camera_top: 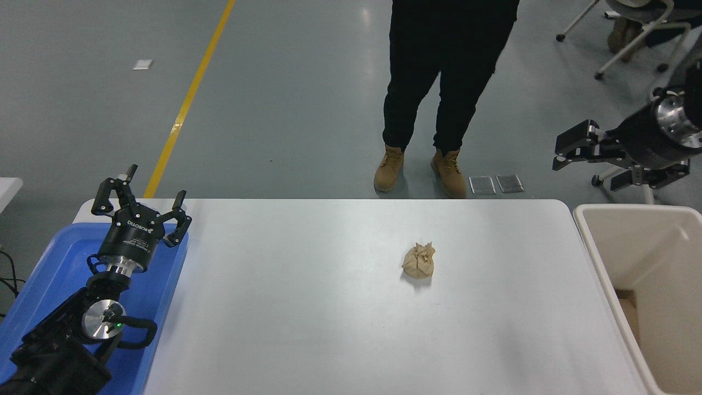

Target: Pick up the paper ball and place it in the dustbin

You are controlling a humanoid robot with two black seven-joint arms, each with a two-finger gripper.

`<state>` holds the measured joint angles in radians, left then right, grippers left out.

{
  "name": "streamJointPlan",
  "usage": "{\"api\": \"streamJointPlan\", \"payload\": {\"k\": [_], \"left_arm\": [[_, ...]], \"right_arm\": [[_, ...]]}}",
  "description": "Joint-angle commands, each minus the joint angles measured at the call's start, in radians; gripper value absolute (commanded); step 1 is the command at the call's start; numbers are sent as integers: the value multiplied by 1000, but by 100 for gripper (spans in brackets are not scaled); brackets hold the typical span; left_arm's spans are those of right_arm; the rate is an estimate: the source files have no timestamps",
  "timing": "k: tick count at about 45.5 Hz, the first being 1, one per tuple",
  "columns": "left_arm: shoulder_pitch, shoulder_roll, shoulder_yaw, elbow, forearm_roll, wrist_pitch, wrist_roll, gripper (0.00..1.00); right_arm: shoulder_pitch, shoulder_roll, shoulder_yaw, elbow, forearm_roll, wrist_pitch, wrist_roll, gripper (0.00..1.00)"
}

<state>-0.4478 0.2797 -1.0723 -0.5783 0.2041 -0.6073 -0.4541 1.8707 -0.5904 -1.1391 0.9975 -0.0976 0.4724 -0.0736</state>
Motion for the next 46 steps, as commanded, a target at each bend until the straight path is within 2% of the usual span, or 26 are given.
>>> {"api": "streamJointPlan", "payload": {"k": [1,8,15,30,39,46], "left_arm": [[0,0,0,0,0,0,0,98],[0,0,0,0,0,0,0,98],[0,1,0,0,0,0,0,98],[0,1,0,0,0,0,0,98],[0,0,0,0,0,0,0,98],[0,0,0,0,0,0,0,98]], "right_arm": [[-293,-11,50,-276,1,-263,0,100],[-490,-11,136,-364,1,-452,-2,100],[-590,-11,216,-454,1,-532,-2,100],[-863,7,395,-688,2,-600,-2,100],[-952,26,440,-738,4,-640,-2,100],[-1001,41,444,-747,50,-663,-2,100]]}}
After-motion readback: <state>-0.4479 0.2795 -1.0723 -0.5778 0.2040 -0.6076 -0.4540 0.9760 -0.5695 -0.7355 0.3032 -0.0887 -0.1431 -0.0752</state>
